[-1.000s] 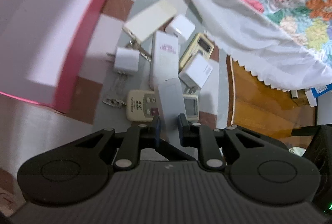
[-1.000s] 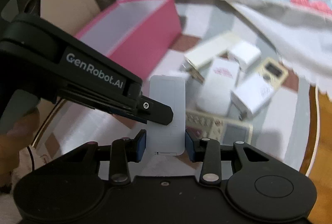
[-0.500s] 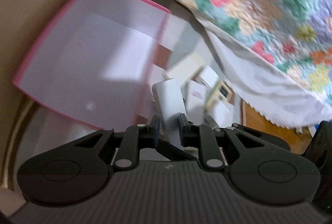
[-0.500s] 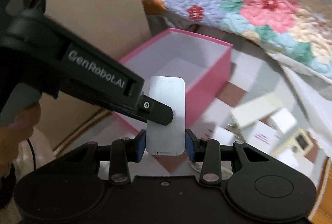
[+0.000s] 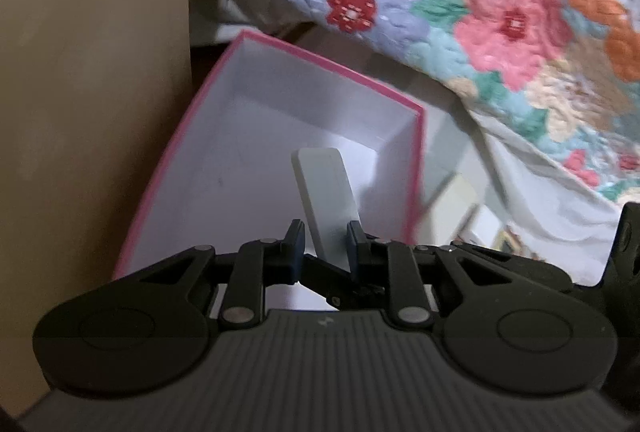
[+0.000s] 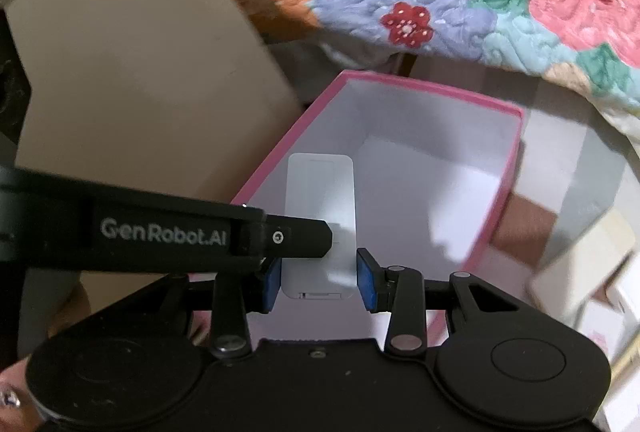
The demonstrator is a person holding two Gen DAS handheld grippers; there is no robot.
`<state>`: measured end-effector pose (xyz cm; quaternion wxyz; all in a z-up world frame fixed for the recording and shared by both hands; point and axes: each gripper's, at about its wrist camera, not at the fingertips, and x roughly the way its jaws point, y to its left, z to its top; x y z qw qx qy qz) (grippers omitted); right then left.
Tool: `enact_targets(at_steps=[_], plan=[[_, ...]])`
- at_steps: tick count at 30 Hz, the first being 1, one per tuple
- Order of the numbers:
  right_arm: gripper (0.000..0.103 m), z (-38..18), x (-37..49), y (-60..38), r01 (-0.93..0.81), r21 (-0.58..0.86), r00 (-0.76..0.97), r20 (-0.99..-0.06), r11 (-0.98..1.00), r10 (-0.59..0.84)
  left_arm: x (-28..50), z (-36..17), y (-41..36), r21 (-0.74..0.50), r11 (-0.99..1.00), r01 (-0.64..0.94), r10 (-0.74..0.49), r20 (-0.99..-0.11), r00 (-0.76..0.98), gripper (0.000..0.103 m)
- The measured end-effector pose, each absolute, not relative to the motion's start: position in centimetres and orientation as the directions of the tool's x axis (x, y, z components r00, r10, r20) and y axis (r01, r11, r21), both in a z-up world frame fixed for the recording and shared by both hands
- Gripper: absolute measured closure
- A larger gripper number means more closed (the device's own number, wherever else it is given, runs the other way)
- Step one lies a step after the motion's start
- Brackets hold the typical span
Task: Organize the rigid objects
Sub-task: 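Carry the white power bank into the pink box and open the left tool, then move the left tool back and grasp the cream air-conditioner remote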
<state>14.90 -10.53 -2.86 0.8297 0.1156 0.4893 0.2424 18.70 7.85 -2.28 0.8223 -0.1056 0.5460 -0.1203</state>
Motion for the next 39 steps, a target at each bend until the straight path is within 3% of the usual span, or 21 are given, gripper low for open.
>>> enact_targets(at_steps=[7, 10, 11, 12, 15, 26, 34, 39], plan=[[0.059, -6.9, 20.7, -9.1, -0.152, 0.511, 0.382, -0.759, 0.846, 0.527, 24.9, -5.6, 8.5, -0.285, 0.958, 0.016, -0.274, -0.900, 0.339, 0.083], [0.056, -8.0, 21.6, -8.4, -0.143, 0.493, 0.410, -0.760, 0.858, 0.505, 25.4, -6.0, 7.3, -0.165, 0.986, 0.024, -0.163, -0.922, 0.352, 0.068], [0.046, -8.1, 21.7, -8.3, -0.142, 0.483, 0.423, -0.760, 0.864, 0.494, 25.3, -5.9, 6.9, -0.128, 0.991, 0.035, -0.132, -0.925, 0.355, 0.063], [0.044, -8.2, 21.7, -8.4, -0.165, 0.464, 0.474, -0.737, 0.870, 0.483, 25.1, -5.7, 6.6, -0.102, 0.994, 0.044, -0.111, -0.925, 0.363, 0.055], [0.044, -7.4, 20.6, -9.4, -0.195, 0.448, 0.507, -0.715, 0.872, 0.481, 24.0, -4.6, 6.1, -0.068, 0.996, 0.064, -0.088, -0.917, 0.389, 0.045], [0.043, -1.2, 11.3, -16.0, -0.346, 0.490, 0.482, -0.639, 0.801, 0.599, 16.7, 0.1, 3.6, -0.024, 0.980, 0.199, -0.092, -0.934, 0.344, 0.039], [0.043, 1.0, 3.9, -21.3, -0.419, 0.447, 0.452, -0.653, 0.790, 0.608, 10.9, 3.3, 0.3, -0.008, 0.938, 0.347, -0.137, -0.928, 0.347, 0.039], [0.037, -0.3, 1.4, -24.3, -0.385, 0.395, 0.470, -0.695, 0.835, 0.545, 8.1, 3.7, -2.3, -0.009, 0.913, 0.409, -0.165, -0.924, 0.346, 0.039]])
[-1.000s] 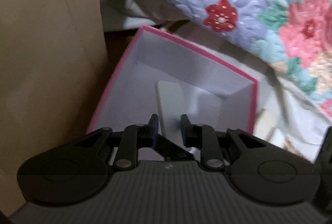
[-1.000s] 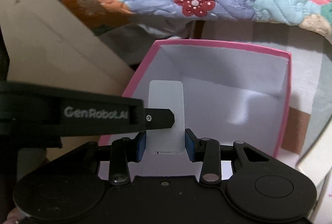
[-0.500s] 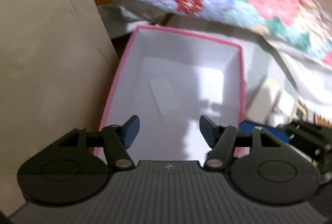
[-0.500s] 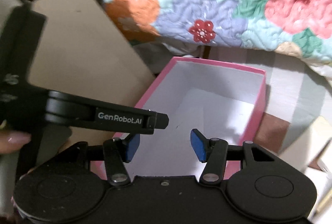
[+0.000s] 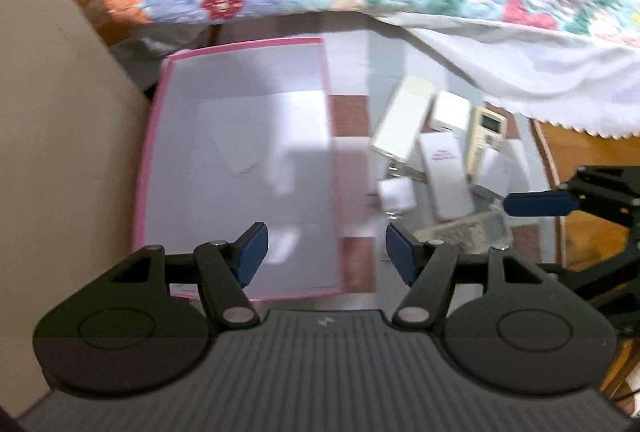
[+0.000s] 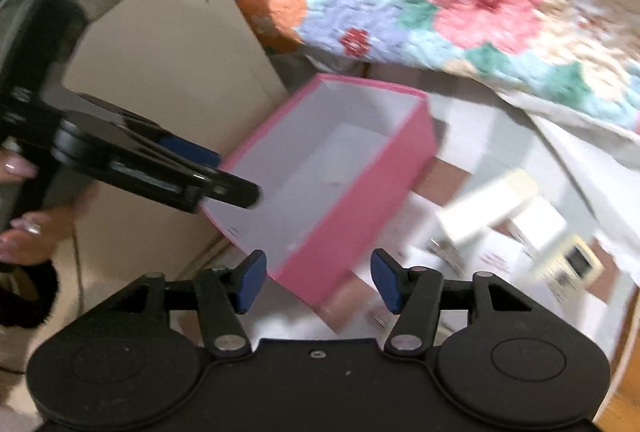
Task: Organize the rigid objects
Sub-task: 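Move the left tool back and grasp the cream air-conditioner remote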
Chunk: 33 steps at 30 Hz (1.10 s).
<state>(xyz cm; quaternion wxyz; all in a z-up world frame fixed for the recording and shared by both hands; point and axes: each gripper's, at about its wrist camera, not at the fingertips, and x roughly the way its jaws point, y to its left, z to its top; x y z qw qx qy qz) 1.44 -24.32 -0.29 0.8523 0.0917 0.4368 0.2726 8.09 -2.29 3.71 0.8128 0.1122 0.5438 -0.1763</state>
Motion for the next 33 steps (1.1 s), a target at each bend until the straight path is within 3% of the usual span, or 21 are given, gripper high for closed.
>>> enact_targets(at_steps=[4, 12, 17, 22, 28, 33], plan=[[0.034, -3.2, 0.6, -26.2, -0.330, 0.398, 0.442, -0.736, 0.856, 0.513, 7.3, 2.5, -5.2, -0.095, 0.893, 0.441, -0.236, -0.931, 0.278, 0.038], [0.032, -8.0, -0.9, -28.1, -0.343, 0.255, 0.395, -0.834, 0.904, 0.385, 5.4, -2.6, -10.1, -0.117, 0.873, 0.473, -0.221, -0.960, 0.170, 0.038], [0.014, -11.2, -1.4, -28.9, -0.352, 0.181, 0.424, -0.844, 0.918, 0.329, 4.5, -7.0, -11.9, -0.144, 0.886, 0.441, -0.216, -0.969, 0.117, 0.036], [0.014, -15.4, -0.7, -29.0, -0.421, 0.058, 0.401, -0.883, 0.905, 0.243, 4.7, -10.7, -11.9, -0.167, 0.913, 0.372, -0.211, -0.974, 0.083, 0.036], [0.014, -16.7, 0.8, -29.3, -0.426, 0.060, 0.446, -0.854, 0.903, 0.267, 4.8, -13.0, -11.2, -0.170, 0.931, 0.323, -0.206, -0.975, 0.079, 0.034], [0.004, -17.4, 1.9, -29.0, -0.480, 0.072, 0.455, -0.832, 0.874, 0.318, 4.7, -14.4, -11.0, -0.197, 0.941, 0.274, -0.227, -0.970, 0.083, 0.034]])
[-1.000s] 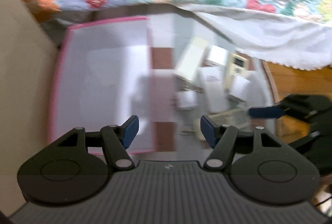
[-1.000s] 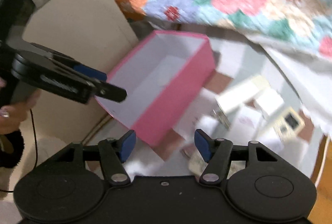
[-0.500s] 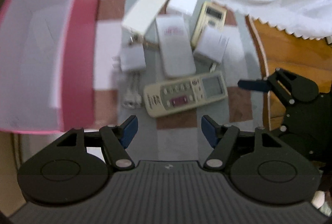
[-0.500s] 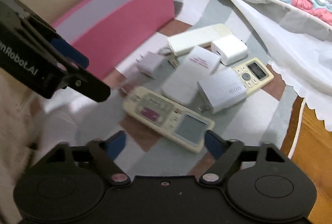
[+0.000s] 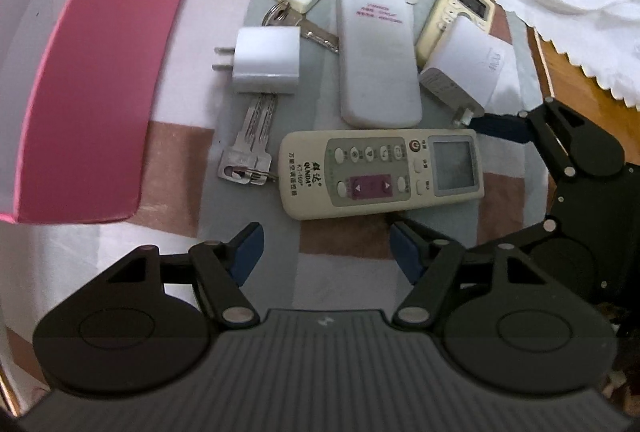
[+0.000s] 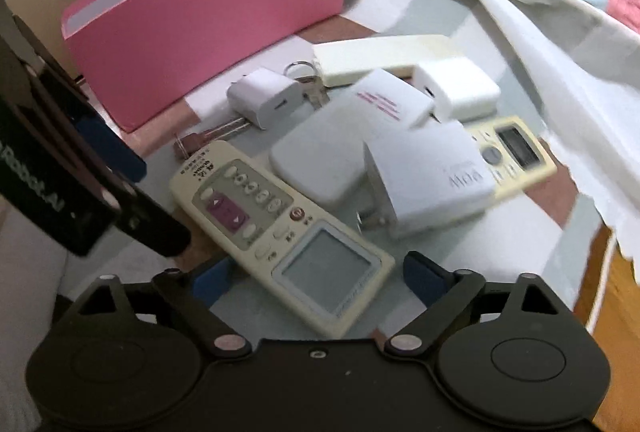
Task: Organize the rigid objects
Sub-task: 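Move the left tool back and grasp the cream air-conditioner remote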
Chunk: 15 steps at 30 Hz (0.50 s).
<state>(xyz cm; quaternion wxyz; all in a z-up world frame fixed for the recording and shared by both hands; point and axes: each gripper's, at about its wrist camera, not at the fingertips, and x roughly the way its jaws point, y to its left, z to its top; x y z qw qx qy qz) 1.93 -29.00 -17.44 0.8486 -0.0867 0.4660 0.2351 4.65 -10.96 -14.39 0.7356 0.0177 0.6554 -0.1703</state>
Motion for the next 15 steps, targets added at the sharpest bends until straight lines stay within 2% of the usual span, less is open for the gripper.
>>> enact_targets(at_steps=[3, 7, 11, 15], plan=[[0.003, -17.8, 2.0, -28.6, -0.514, 0.060, 0.475, -0.811, 0.856, 0.342, 4.5, -14.9, -10.3, -0.213, 0.953, 0.216, -0.234, -0.969, 0.075, 0.034], [0.017, -17.1, 1.1, -27.9, -0.491, 0.058, 0.485, -0.811, 0.869, 0.328, 4.5, -15.4, -9.3, -0.261, 0.951, 0.166, -0.275, -0.959, 0.067, 0.034], [0.019, -16.7, 0.2, -29.6, -0.295, 0.233, 0.504, -0.786, 0.926, 0.359, 4.6, -15.2, -8.4, -0.257, 0.956, 0.138, -0.272, -0.957, 0.100, 0.034], [0.026, -16.5, -1.6, -29.0, -0.186, 0.259, 0.521, -0.792, 0.948, 0.319, 4.4, -15.4, -8.3, -0.262, 0.954, 0.143, -0.273, -0.960, 0.068, 0.036]])
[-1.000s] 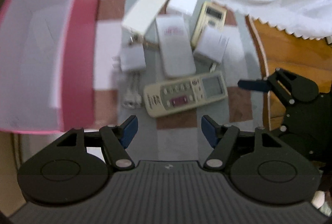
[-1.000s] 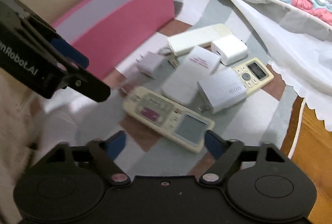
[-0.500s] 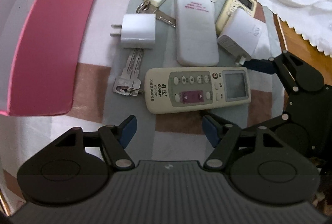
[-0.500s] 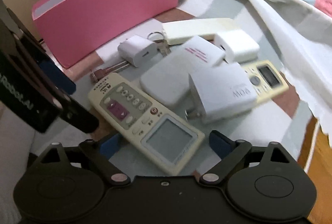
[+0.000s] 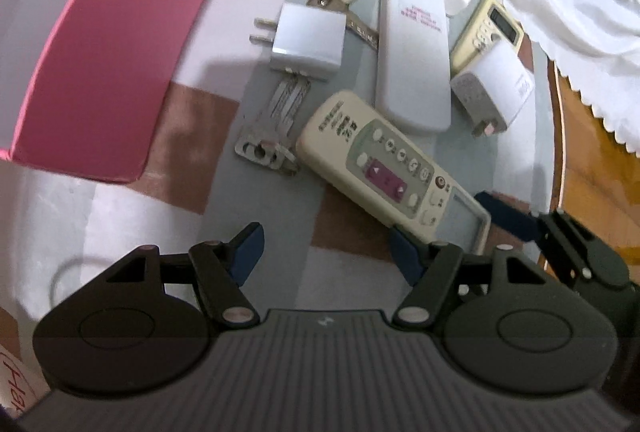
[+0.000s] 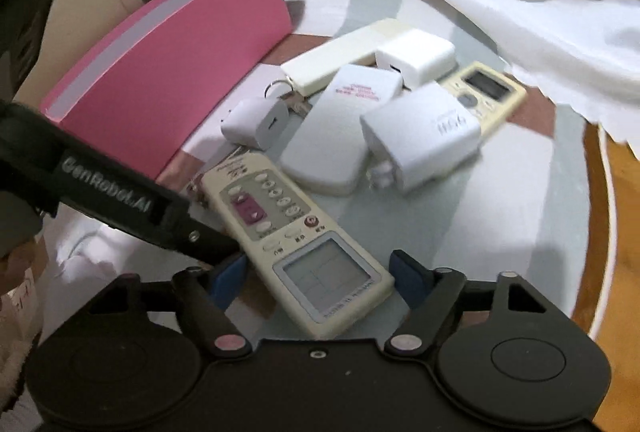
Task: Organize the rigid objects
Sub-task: 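Move the left tool back and grasp the cream air-conditioner remote, then carry the cream remote into the pink box and release it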
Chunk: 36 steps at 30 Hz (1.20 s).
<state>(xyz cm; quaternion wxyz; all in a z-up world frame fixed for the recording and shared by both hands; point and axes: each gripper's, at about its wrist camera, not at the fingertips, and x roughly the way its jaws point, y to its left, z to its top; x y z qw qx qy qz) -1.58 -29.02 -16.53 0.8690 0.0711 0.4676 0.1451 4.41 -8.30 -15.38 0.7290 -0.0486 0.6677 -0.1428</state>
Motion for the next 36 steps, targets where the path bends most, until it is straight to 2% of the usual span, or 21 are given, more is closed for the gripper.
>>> enact_targets(at_steps=[3, 5, 6, 9, 11, 12, 14, 16, 19, 21, 23, 24, 28, 36], plan=[[0.040, -16.3, -2.7, -28.2, -0.193, 0.247, 0.487, -0.816, 0.950, 0.311, 4.4, -15.2, -8.1, -0.306, 0.943, 0.130, -0.316, -0.947, 0.061, 0.036], [0.053, -16.0, -3.3, -28.1, -0.214, 0.302, 0.451, -0.813, 0.929, 0.368, 4.5, -14.9, -8.0, -0.354, 0.927, 0.125, -0.361, -0.932, 0.038, 0.036], [0.053, -16.0, -3.4, -27.9, -0.239, 0.324, 0.424, -0.813, 0.915, 0.399, 4.6, -15.0, -8.1, -0.368, 0.922, 0.124, -0.374, -0.927, 0.032, 0.036], [0.053, -15.8, -3.5, -26.7, -0.324, 0.292, 0.390, -0.825, 0.900, 0.408, 4.6, -15.7, -8.1, -0.361, 0.925, 0.114, -0.367, -0.930, 0.027, 0.040], [0.045, -15.6, -3.2, -25.9, -0.365, 0.252, 0.398, -0.828, 0.896, 0.395, 4.4, -15.8, -8.0, -0.363, 0.924, 0.115, -0.370, -0.928, 0.037, 0.043], [0.042, -15.7, -2.8, -25.4, -0.380, 0.233, 0.398, -0.832, 0.895, 0.386, 4.4, -15.7, -8.0, -0.361, 0.925, 0.117, -0.368, -0.929, 0.041, 0.049], [0.038, -16.2, -2.0, -24.2, -0.418, 0.184, 0.389, -0.849, 0.890, 0.359, 4.5, -15.7, -7.9, -0.359, 0.927, 0.113, -0.365, -0.930, 0.044, 0.056], [0.036, -16.5, -1.9, -22.4, -0.469, 0.082, 0.429, -0.849, 0.879, 0.308, 4.7, -15.8, -7.7, -0.400, 0.910, 0.107, -0.404, -0.914, 0.025, 0.072], [0.042, -16.6, -1.7, -21.1, -0.464, 0.020, 0.451, -0.855, 0.886, 0.256, 4.8, -16.0, -7.7, -0.416, 0.905, 0.092, -0.419, -0.908, 0.016, 0.072], [0.044, -16.6, -1.2, -21.5, -0.410, 0.067, 0.440, -0.859, 0.909, 0.262, 4.7, -16.0, -7.7, -0.420, 0.903, 0.088, -0.422, -0.906, 0.015, 0.071], [0.045, -16.6, -1.0, -22.3, -0.353, 0.124, 0.439, -0.854, 0.927, 0.281, 4.7, -16.2, -7.8, -0.422, 0.903, 0.081, -0.424, -0.906, 0.002, 0.061], [0.045, -16.6, -0.9, -23.0, -0.313, 0.166, 0.435, -0.850, 0.935, 0.296, 4.6, -16.2, -7.8, -0.428, 0.900, 0.087, -0.429, -0.903, -0.001, 0.059], [0.045, -16.9, -0.7, -26.0, -0.150, 0.387, 0.418, -0.809, 0.910, 0.413, 4.4, -16.0, -8.5, -0.413, 0.901, 0.136, -0.416, -0.909, 0.000, 0.059], [0.045, -17.4, -2.1, -26.4, -0.128, 0.435, 0.422, -0.789, 0.891, 0.446, 3.8, -15.6, -9.9, -0.379, 0.904, 0.195, -0.388, -0.922, 0.004, 0.062]])
